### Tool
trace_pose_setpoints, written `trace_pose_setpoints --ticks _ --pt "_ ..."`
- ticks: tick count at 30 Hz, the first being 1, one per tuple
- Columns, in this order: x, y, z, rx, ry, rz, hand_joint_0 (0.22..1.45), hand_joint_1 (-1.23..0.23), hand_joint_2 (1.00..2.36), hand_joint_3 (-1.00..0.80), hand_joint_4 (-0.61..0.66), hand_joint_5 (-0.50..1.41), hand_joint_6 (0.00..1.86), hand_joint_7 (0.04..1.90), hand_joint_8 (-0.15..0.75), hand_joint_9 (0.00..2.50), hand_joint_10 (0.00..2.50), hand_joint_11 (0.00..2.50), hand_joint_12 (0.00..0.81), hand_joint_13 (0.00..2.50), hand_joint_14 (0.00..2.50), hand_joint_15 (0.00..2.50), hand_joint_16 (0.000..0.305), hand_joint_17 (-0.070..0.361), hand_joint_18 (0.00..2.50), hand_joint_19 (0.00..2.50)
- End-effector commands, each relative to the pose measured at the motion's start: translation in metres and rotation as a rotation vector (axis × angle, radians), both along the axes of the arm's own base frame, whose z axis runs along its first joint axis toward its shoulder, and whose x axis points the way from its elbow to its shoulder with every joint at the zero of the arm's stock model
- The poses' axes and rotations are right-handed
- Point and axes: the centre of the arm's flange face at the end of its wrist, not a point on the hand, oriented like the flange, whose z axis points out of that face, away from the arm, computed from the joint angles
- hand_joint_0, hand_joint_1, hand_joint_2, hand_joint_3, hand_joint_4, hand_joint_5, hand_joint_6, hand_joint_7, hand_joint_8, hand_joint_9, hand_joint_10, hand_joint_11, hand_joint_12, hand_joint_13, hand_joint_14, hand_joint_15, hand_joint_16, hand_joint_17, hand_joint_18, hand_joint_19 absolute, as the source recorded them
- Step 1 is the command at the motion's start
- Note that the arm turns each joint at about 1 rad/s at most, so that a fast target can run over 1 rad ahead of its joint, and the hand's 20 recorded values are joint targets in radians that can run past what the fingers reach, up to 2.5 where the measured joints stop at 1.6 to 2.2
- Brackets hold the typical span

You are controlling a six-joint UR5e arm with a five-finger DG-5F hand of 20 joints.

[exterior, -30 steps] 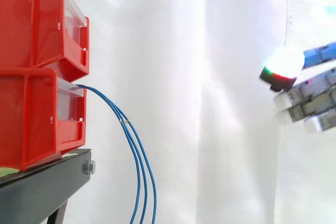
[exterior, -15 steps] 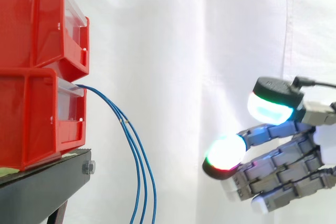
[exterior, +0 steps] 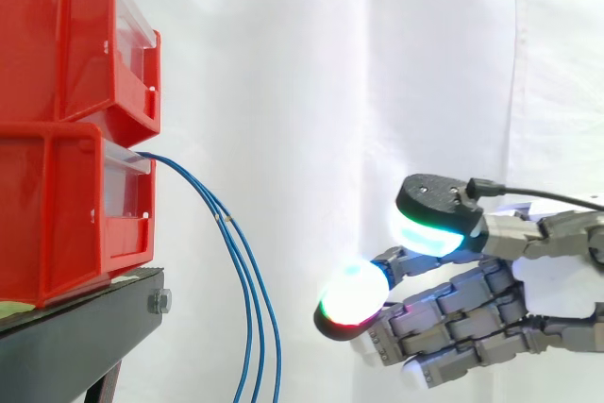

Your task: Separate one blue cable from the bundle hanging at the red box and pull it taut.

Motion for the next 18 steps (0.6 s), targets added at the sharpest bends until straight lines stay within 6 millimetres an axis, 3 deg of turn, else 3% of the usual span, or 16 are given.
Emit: trace_pose_setpoints --ticks 1,12,13,18 --pt "0.01 0.001 -0.008 -0.005 -0.001 0.0 0.57 -0.52 1.0 -0.5 0.26 -0.2 0.5 0.8 0.268 0.59 0.0 0.13 0.267 0.4 0.0 0.01 0.033 0.075 0.39 0.2" --pt "0.047 0.014 -0.035 -0.007 -0.01 0.024 0.57 -0.52 1.0 -0.5 0.26 -0.19 0.5 0.8 0.268 0.58 0.0 0.13 0.265 0.36 0.0 0.0 0.034 0.076 0.35 0.18" --pt "0.057 0.017 -0.038 -0.003 -0.015 0.033 0.57 -0.52 1.0 -0.5 0.26 -0.19 0.5 0.8 0.269 0.58 0.0 0.13 0.265 0.36 0.0 0.0 0.034 0.076 0.35 0.18" --pt "0.056 0.019 -0.038 0.007 0.002 0.043 0.54 -0.51 1.0 -0.5 0.26 -0.19 0.5 0.81 0.267 0.56 0.0 0.13 0.278 0.33 0.0 0.0 0.036 0.082 0.32 0.19"
